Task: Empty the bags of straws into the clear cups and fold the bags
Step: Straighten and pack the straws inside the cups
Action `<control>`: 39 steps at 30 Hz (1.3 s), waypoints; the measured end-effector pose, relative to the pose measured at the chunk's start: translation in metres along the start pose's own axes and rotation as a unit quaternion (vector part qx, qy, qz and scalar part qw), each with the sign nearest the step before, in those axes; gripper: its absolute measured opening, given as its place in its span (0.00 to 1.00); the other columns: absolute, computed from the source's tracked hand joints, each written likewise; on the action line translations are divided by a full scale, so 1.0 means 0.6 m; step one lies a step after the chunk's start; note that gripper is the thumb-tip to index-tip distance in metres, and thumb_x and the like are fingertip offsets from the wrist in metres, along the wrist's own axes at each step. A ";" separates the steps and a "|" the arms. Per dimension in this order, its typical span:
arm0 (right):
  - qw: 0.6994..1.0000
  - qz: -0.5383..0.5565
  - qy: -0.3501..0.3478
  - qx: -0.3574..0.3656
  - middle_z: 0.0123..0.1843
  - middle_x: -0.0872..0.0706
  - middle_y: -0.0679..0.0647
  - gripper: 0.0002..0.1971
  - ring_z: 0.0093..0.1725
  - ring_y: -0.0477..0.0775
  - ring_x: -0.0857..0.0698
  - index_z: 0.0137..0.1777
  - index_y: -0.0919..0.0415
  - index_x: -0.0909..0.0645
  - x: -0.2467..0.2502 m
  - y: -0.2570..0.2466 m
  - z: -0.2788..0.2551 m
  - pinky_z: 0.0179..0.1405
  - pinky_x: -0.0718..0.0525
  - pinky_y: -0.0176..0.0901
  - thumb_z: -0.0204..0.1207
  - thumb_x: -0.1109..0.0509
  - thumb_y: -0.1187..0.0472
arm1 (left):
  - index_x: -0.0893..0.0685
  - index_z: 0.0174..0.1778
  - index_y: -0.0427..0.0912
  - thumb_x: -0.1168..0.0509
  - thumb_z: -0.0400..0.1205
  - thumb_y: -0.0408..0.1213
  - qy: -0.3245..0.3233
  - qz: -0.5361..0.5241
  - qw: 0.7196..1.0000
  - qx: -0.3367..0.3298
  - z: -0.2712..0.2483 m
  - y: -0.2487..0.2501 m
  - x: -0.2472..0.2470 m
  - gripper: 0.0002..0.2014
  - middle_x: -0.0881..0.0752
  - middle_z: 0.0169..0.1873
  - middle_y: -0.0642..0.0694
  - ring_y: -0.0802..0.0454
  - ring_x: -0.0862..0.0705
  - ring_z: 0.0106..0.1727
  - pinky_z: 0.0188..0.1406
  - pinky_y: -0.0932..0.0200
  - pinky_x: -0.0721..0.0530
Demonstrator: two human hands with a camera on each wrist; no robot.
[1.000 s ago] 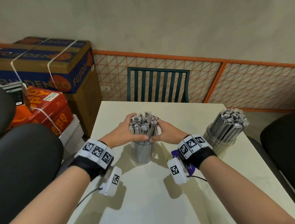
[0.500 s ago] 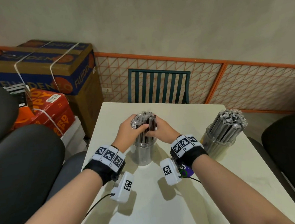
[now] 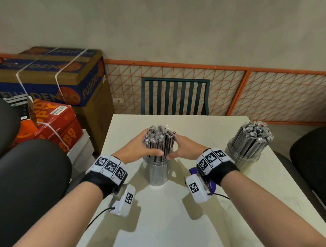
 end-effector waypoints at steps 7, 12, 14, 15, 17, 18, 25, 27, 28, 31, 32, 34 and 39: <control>0.993 0.079 0.084 0.030 0.71 0.20 0.58 0.32 0.70 0.55 0.22 0.76 0.59 0.31 -0.020 -0.013 0.005 0.72 0.24 0.52 0.72 0.25 0.60 | 0.29 0.72 0.47 0.22 0.69 0.43 0.083 -0.028 0.996 -0.013 0.004 -0.014 -0.040 0.36 0.19 0.63 0.50 0.56 0.20 0.64 0.63 0.60 0.23; 0.984 0.114 0.133 0.035 0.68 0.18 0.55 0.29 0.65 0.50 0.21 0.72 0.60 0.29 0.002 -0.025 0.002 0.65 0.25 0.42 0.71 0.24 0.65 | 0.21 0.67 0.43 0.27 0.74 0.37 0.124 -0.011 0.992 -0.026 0.008 0.021 -0.005 0.24 0.15 0.59 0.49 0.55 0.19 0.60 0.60 0.62 0.24; 0.990 0.088 0.107 0.024 0.69 0.19 0.55 0.33 0.68 0.53 0.22 0.73 0.60 0.30 0.008 -0.020 0.005 0.68 0.25 0.45 0.68 0.22 0.63 | 0.21 0.65 0.44 0.27 0.74 0.36 0.067 0.001 0.998 -0.022 0.003 0.028 0.008 0.23 0.15 0.58 0.50 0.59 0.18 0.56 0.54 0.69 0.24; 0.994 0.066 0.087 0.018 0.70 0.20 0.55 0.34 0.70 0.54 0.22 0.73 0.60 0.30 0.007 -0.017 0.005 0.68 0.25 0.44 0.68 0.21 0.63 | 0.21 0.65 0.46 0.27 0.74 0.36 0.032 0.017 0.999 -0.015 0.001 0.027 0.009 0.23 0.16 0.58 0.51 0.61 0.19 0.55 0.51 0.72 0.24; 0.997 0.039 0.063 0.012 0.70 0.19 0.56 0.34 0.70 0.54 0.22 0.73 0.59 0.30 -0.001 -0.013 0.002 0.66 0.27 0.41 0.68 0.21 0.62 | 0.22 0.67 0.47 0.26 0.73 0.36 -0.013 0.039 0.999 -0.001 -0.005 0.022 0.004 0.25 0.16 0.59 0.52 0.62 0.20 0.55 0.50 0.74 0.25; 0.997 0.040 0.063 0.016 0.69 0.19 0.56 0.32 0.69 0.54 0.22 0.73 0.59 0.29 -0.004 -0.013 0.000 0.65 0.26 0.41 0.69 0.22 0.63 | 0.23 0.68 0.48 0.26 0.73 0.37 -0.013 0.040 0.999 0.003 -0.007 0.020 -0.001 0.27 0.17 0.59 0.52 0.61 0.20 0.56 0.52 0.74 0.24; 0.986 0.064 0.139 0.065 0.66 0.16 0.57 0.28 0.66 0.54 0.18 0.72 0.60 0.27 0.009 -0.040 -0.009 0.62 0.22 0.40 0.72 0.24 0.63 | 0.20 0.65 0.43 0.24 0.70 0.37 0.119 0.034 0.992 -0.023 -0.003 0.027 -0.002 0.26 0.15 0.58 0.47 0.54 0.19 0.59 0.59 0.61 0.24; 0.991 0.061 0.101 0.063 0.67 0.17 0.57 0.32 0.68 0.54 0.20 0.74 0.59 0.30 0.005 -0.036 -0.012 0.63 0.23 0.40 0.70 0.23 0.63 | 0.21 0.65 0.46 0.22 0.67 0.44 0.086 0.050 0.995 0.002 -0.004 0.021 -0.004 0.30 0.15 0.59 0.47 0.52 0.19 0.61 0.63 0.56 0.23; 0.994 0.054 0.076 0.055 0.69 0.19 0.57 0.35 0.69 0.54 0.21 0.75 0.59 0.32 -0.001 -0.031 -0.013 0.65 0.24 0.41 0.69 0.22 0.62 | 0.22 0.65 0.50 0.21 0.63 0.52 0.063 0.066 0.996 0.014 -0.007 0.014 -0.007 0.34 0.15 0.60 0.49 0.52 0.19 0.62 0.66 0.50 0.23; 0.996 0.063 0.052 0.032 0.73 0.22 0.56 0.39 0.72 0.54 0.25 0.78 0.58 0.36 -0.014 -0.013 -0.016 0.70 0.28 0.43 0.68 0.21 0.61 | 0.28 0.69 0.56 0.23 0.55 0.66 0.043 0.109 0.992 0.046 -0.013 -0.008 -0.014 0.46 0.23 0.67 0.51 0.51 0.25 0.69 0.71 0.39 0.28; 0.996 0.073 0.052 0.025 0.74 0.23 0.56 0.40 0.73 0.54 0.25 0.78 0.57 0.37 -0.014 -0.010 -0.015 0.70 0.28 0.43 0.68 0.21 0.62 | 0.31 0.71 0.54 0.22 0.59 0.62 0.054 0.113 0.991 0.056 -0.016 -0.007 -0.014 0.45 0.26 0.69 0.50 0.50 0.29 0.71 0.73 0.39 0.31; 0.995 0.080 0.049 0.013 0.74 0.23 0.55 0.40 0.73 0.54 0.25 0.77 0.57 0.37 -0.014 -0.005 -0.012 0.71 0.28 0.44 0.67 0.21 0.62 | 0.33 0.74 0.50 0.23 0.66 0.53 0.066 0.113 0.990 0.059 -0.019 -0.006 -0.013 0.42 0.29 0.70 0.46 0.49 0.34 0.74 0.75 0.42 0.34; 0.995 0.087 0.045 0.004 0.75 0.25 0.55 0.43 0.74 0.54 0.27 0.78 0.57 0.38 -0.019 0.007 -0.005 0.76 0.29 0.55 0.65 0.19 0.61 | 0.33 0.74 0.51 0.23 0.66 0.53 0.045 0.087 0.994 0.041 -0.024 -0.007 -0.009 0.42 0.28 0.72 0.46 0.47 0.33 0.75 0.75 0.40 0.33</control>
Point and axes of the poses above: each hand's wrist, its own z-axis towards the middle knuckle, its own x-axis out of the back of the hand, y = z × x, the point moved 1 cm from there along z, towards the middle knuckle
